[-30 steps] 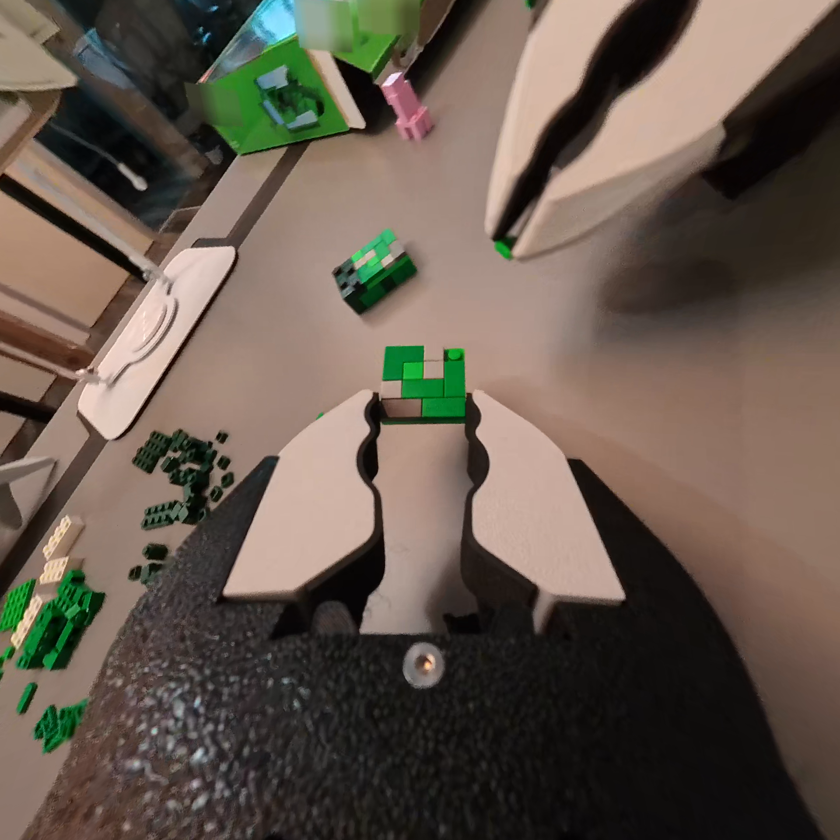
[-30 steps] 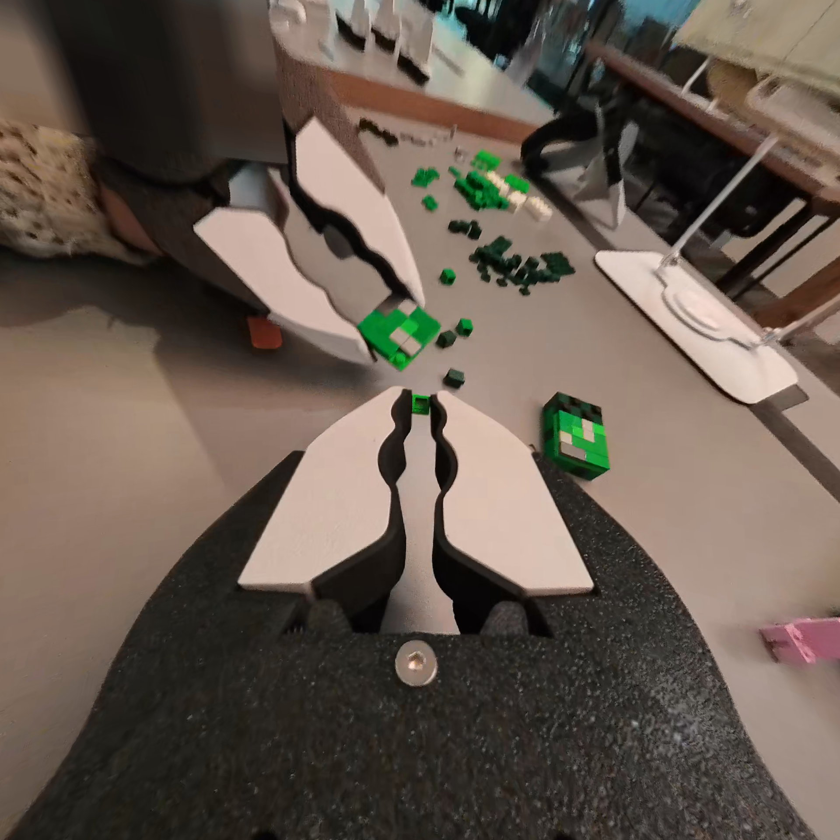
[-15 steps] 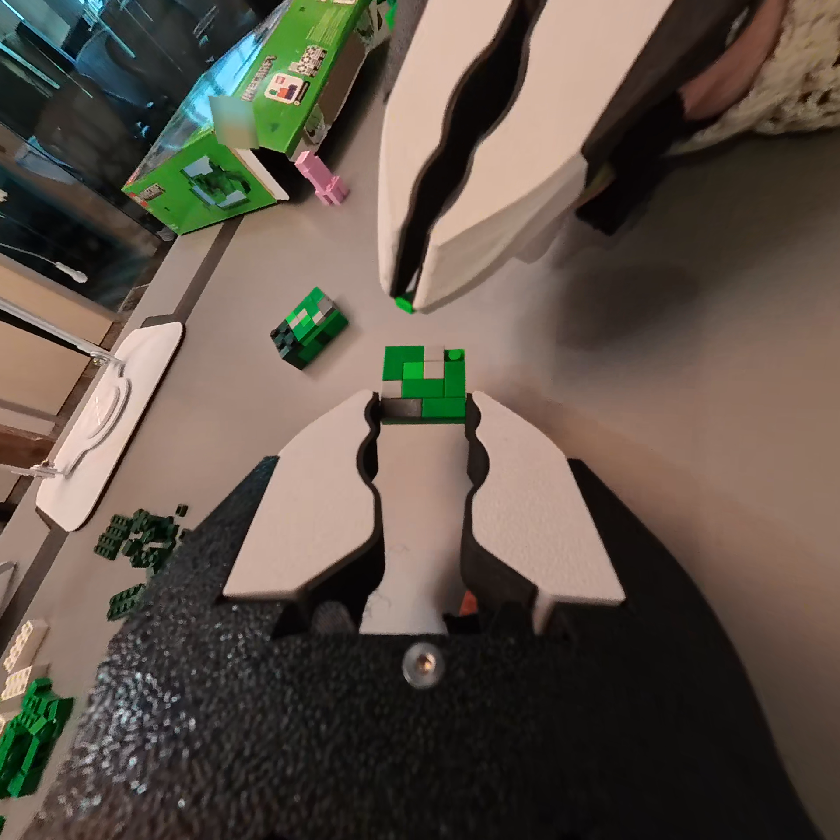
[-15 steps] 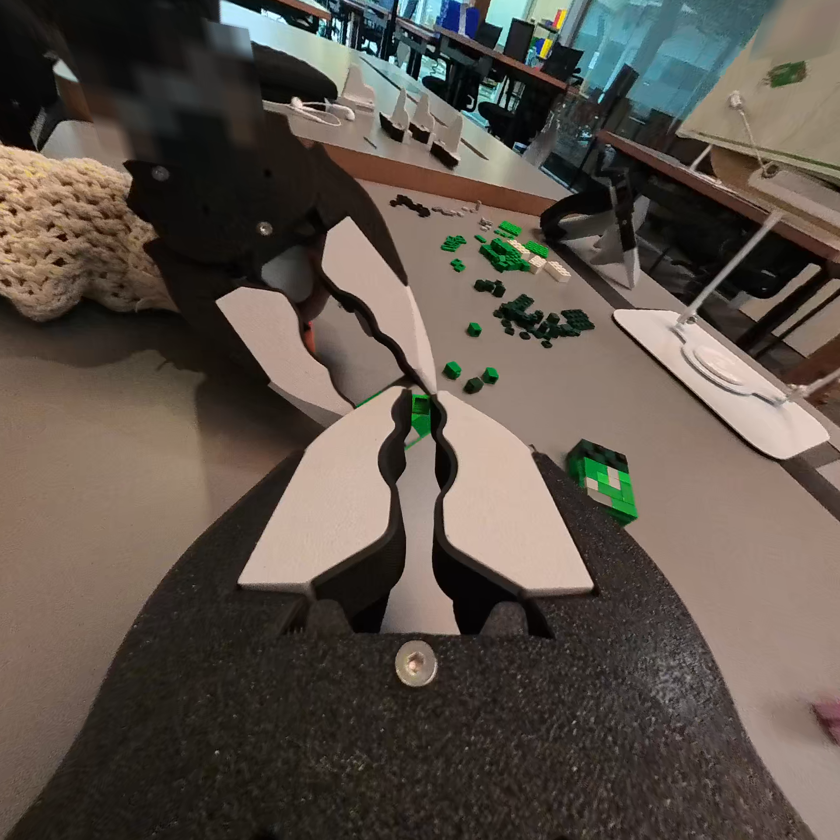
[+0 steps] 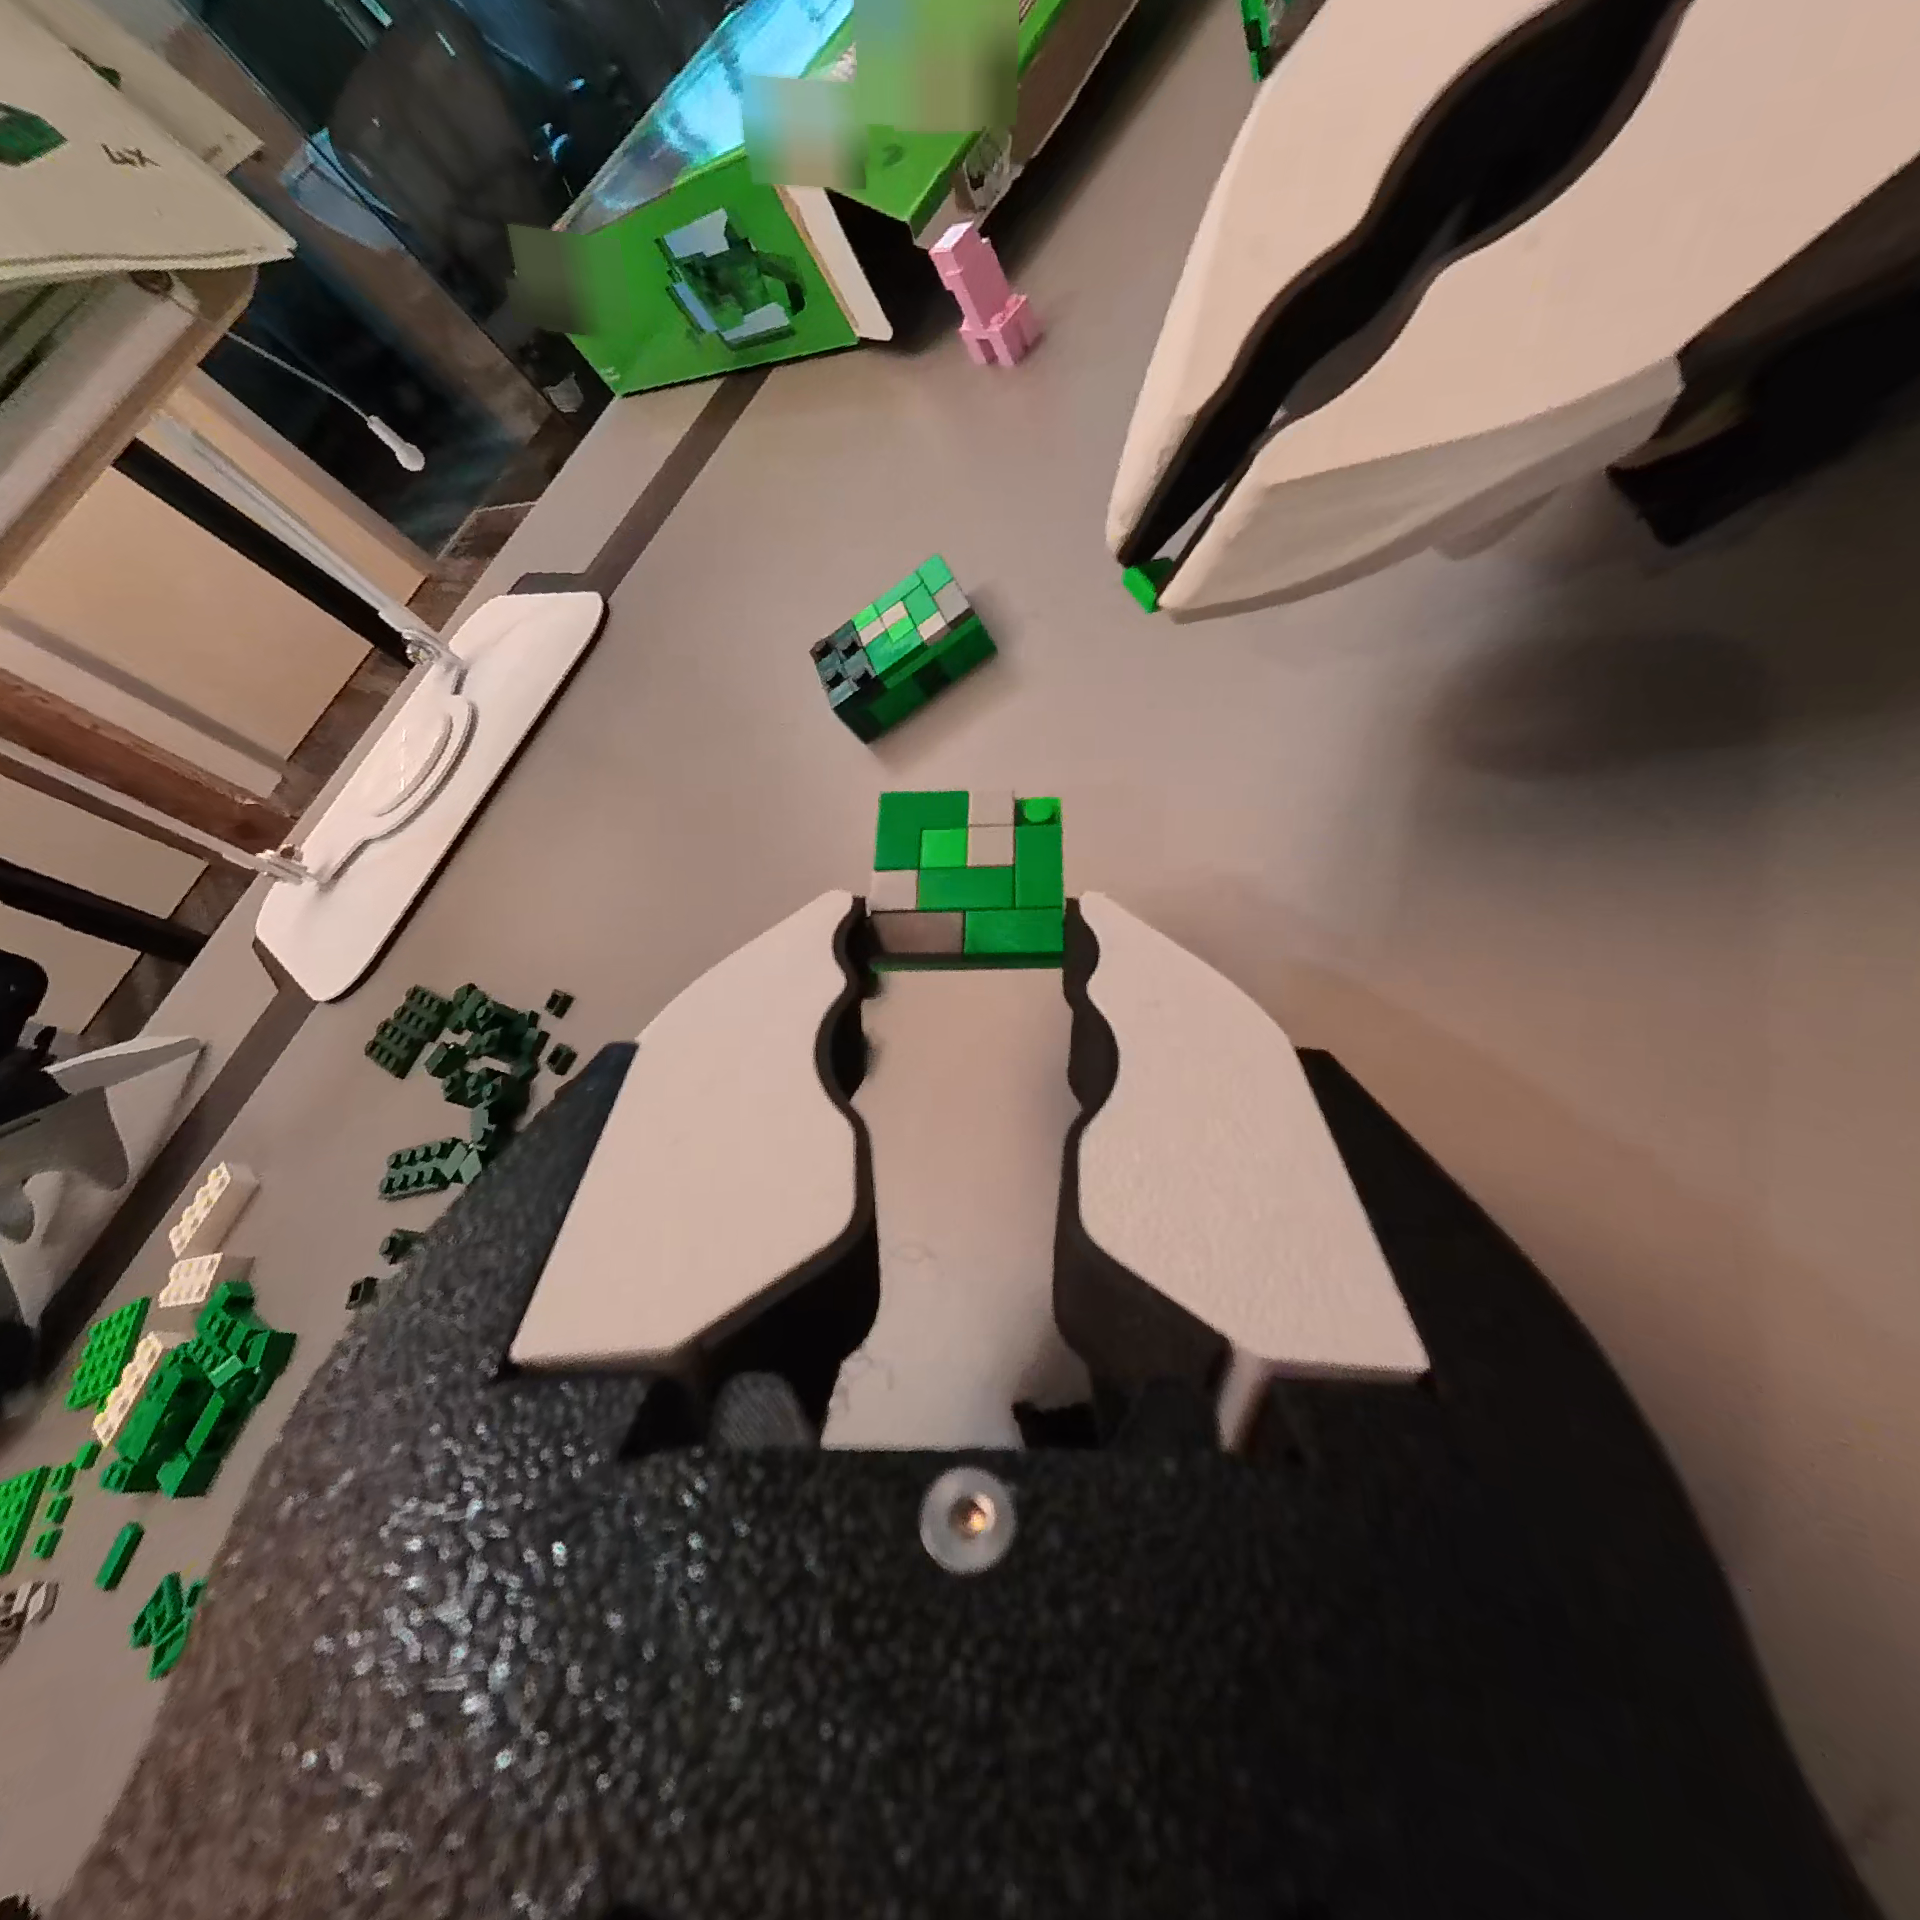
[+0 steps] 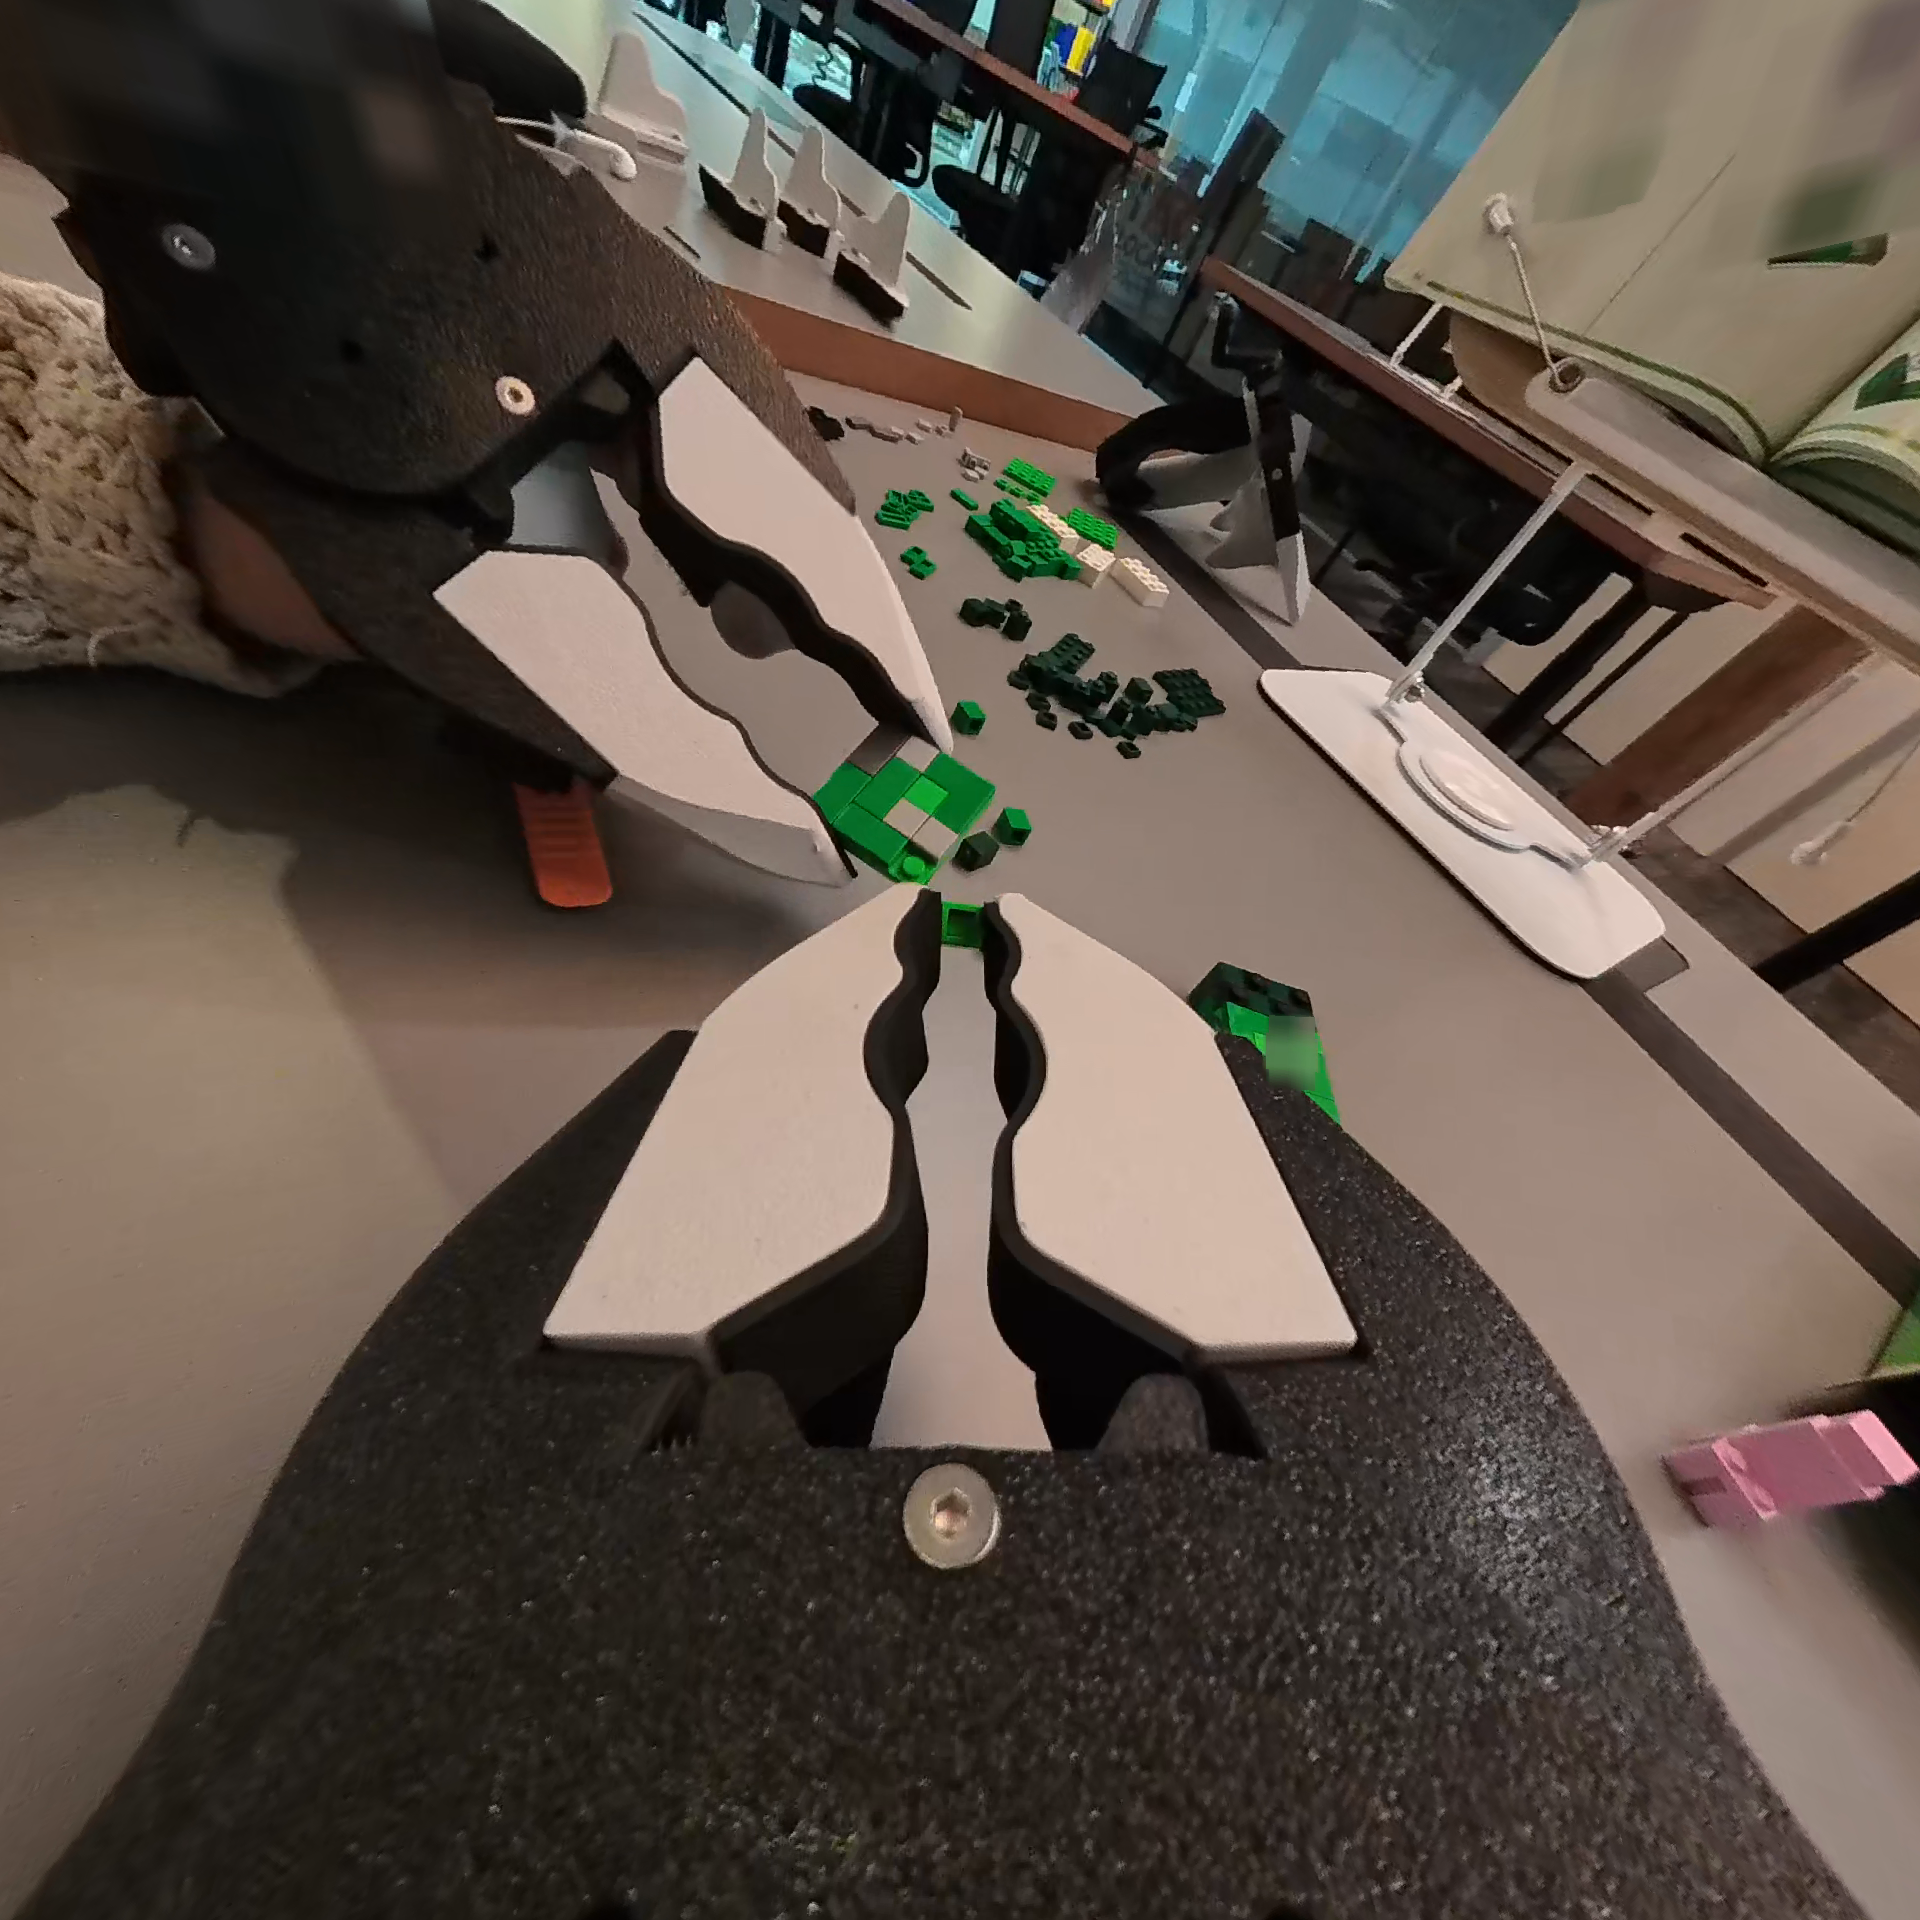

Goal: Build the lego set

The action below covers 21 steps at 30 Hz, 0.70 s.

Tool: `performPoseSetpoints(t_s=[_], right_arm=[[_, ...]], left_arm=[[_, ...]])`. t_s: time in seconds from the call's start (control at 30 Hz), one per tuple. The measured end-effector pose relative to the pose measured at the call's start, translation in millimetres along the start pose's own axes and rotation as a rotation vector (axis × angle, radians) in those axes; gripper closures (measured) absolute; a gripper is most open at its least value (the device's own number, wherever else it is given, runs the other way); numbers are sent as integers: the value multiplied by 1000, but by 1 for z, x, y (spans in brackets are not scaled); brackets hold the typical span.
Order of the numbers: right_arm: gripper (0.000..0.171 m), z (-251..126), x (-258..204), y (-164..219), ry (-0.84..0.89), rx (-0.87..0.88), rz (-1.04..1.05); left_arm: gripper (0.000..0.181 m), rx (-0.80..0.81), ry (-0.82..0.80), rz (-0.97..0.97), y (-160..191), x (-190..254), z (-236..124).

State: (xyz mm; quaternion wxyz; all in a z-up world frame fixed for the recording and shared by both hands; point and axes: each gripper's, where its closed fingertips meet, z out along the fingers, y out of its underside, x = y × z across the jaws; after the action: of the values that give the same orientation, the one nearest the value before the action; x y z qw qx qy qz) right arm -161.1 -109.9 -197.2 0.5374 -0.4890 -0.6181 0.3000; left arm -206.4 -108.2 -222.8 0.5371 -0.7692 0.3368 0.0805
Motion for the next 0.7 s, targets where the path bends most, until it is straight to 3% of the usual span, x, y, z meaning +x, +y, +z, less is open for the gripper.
performPoseSetpoints(t_s=[0.7], right_arm=[[164, 1, -3, 2, -27, -13, -6]], left_arm=[[145, -13, 31, 57, 0, 10, 4]])
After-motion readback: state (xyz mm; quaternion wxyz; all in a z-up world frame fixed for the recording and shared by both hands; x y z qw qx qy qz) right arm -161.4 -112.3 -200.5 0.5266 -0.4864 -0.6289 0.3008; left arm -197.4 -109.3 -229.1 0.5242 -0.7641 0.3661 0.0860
